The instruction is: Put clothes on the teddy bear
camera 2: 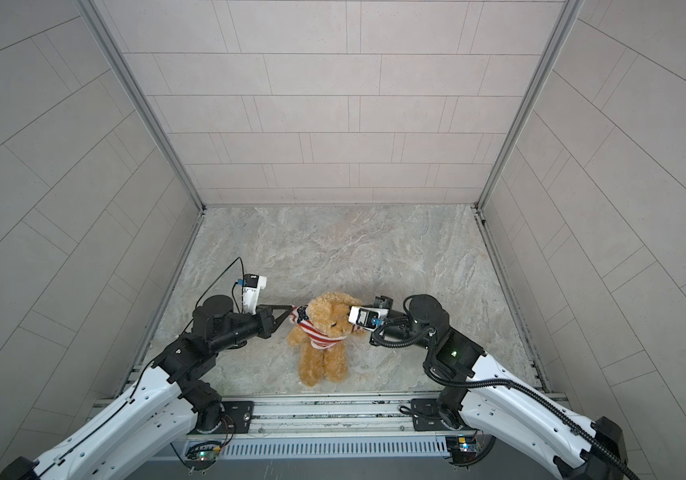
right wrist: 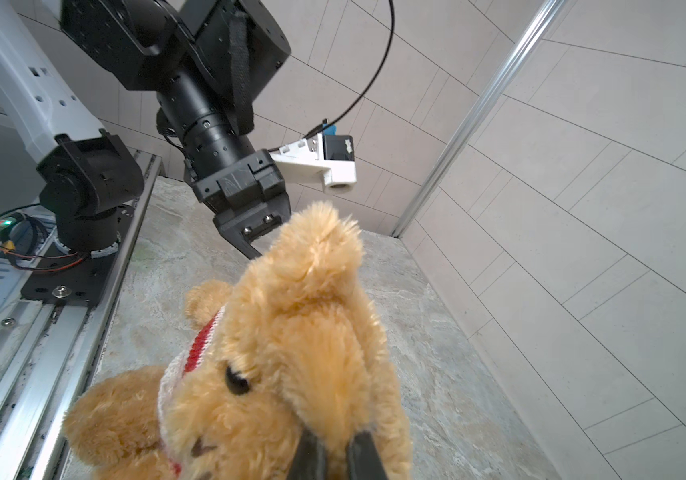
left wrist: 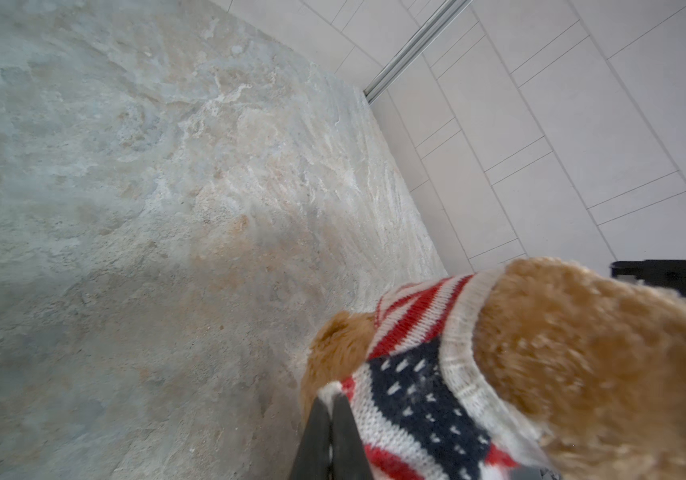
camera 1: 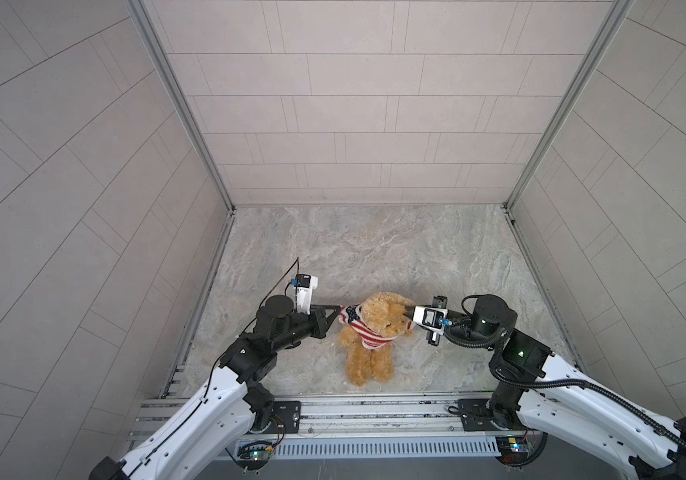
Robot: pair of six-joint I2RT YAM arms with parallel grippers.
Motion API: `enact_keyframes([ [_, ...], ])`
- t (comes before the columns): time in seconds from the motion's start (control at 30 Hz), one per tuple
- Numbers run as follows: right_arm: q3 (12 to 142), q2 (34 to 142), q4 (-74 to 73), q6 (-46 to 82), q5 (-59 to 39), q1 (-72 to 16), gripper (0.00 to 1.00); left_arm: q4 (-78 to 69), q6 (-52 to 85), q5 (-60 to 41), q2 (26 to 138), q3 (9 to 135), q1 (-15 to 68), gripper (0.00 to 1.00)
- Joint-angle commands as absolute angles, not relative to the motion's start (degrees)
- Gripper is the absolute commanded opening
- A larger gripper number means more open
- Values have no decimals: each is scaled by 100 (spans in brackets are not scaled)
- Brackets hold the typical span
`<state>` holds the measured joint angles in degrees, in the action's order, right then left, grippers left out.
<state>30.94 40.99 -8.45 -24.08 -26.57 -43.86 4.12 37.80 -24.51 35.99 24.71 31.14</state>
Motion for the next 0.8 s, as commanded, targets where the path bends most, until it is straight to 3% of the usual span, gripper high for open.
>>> enact_keyframes([
  [0.0, 3165, 4253, -1498, -2240, -2537, -4386, 0, 124, 3900, -2691, 3336, 2489, 3064, 15],
  [0.07, 3121, 4322, -1627, -2165, -2595, -4386, 0, 283, 3824, -2613, 3221, 2567, 3067, 27],
  [0.23, 3050, 4364, -1731, -2239, -2628, -4386, 0, 685, 3559, -2564, 3050, 2749, 3061, 34],
  [0.43, 3101, 4555, -1596, -2430, -2670, -4386, 0, 676, 3467, -2751, 2874, 2878, 3060, 59],
  [0.77, 3255, 5066, -1402, -2971, -3206, -4386, 0, -39, 3641, -3219, 3259, 3109, 3342, 62],
])
